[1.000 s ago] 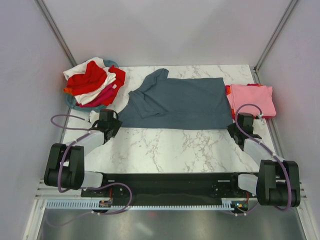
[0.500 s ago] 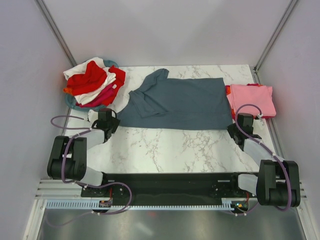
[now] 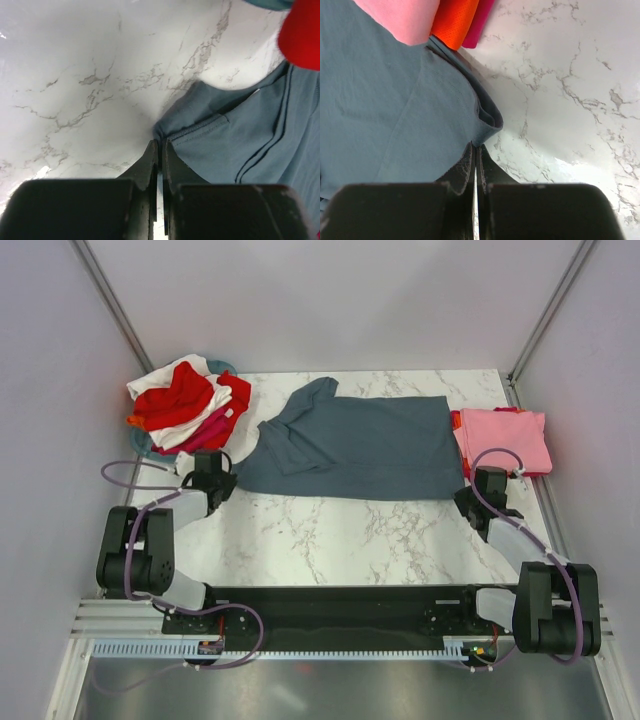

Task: Fold and stack the t-shirts

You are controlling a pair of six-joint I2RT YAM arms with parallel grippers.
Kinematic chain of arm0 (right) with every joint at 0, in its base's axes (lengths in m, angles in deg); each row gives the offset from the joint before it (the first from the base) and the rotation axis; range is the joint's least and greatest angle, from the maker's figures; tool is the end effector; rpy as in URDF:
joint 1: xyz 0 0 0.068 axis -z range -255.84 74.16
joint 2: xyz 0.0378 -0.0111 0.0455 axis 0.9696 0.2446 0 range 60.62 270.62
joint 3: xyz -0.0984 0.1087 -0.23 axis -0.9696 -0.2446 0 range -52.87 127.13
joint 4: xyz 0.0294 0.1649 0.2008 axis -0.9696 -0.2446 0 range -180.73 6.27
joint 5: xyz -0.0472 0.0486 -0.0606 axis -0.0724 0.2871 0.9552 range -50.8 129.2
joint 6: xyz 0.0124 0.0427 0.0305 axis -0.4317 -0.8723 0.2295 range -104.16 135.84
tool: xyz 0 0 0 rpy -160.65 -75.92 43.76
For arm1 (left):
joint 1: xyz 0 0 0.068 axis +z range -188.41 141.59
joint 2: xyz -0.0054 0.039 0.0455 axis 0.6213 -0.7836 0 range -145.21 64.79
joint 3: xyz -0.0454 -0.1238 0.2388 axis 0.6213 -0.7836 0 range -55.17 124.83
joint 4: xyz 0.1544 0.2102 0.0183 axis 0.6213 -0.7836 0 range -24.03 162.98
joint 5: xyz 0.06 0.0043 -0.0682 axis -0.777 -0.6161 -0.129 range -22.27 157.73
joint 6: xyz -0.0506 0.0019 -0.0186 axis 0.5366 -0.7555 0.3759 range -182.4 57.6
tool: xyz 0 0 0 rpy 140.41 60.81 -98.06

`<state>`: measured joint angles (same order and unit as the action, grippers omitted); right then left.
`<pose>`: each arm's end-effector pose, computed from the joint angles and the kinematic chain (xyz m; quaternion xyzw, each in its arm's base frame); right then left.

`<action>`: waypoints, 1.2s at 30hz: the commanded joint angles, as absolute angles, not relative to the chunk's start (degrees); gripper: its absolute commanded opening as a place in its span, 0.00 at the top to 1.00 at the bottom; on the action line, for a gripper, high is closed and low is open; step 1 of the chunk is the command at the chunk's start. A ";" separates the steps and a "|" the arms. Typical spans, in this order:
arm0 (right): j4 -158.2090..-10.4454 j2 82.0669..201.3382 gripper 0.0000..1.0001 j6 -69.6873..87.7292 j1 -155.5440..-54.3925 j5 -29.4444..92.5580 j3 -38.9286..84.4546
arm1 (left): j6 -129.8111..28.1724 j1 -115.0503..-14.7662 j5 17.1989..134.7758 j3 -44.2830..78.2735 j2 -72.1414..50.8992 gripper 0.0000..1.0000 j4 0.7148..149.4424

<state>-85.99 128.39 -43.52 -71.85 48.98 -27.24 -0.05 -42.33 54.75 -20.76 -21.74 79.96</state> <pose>0.2191 -0.0213 0.1616 0.5104 0.7643 0.1098 0.3785 0.2783 -0.0111 0.1434 -0.4859 0.7805 -0.1198 0.3746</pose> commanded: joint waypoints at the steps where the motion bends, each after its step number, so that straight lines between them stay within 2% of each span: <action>1: -87.42 127.94 1.00 -42.87 -71.62 47.64 -25.54 | -2.38 -42.01 53.31 -17.29 -17.57 0.98 73.24; 4: -87.51 128.21 1.00 -44.36 -71.62 46.85 -23.35 | -0.35 -41.93 54.71 -16.59 -15.29 0.98 70.00; 8: -90.49 128.56 1.00 -44.55 -71.62 46.49 -16.68 | -1.40 -41.92 55.95 -9.49 -14.23 0.98 61.76; 15: -100.15 128.74 1.00 -44.37 -71.62 44.91 0.72 | -4.56 -40.78 57.00 8.07 -8.97 0.98 50.85; 24: -100.78 118.82 1.00 -42.53 -71.62 44.64 20.05 | -10.98 -40.08 56.30 31.98 0.53 0.98 38.44; 30: -99.20 113.53 1.00 -38.84 -71.71 45.18 27.53 | -12.04 -39.99 56.30 44.39 3.61 0.98 32.99; 36: -99.46 114.32 1.00 -38.92 -71.62 45.44 29.22 | -11.77 -40.08 55.77 47.40 1.16 0.98 31.93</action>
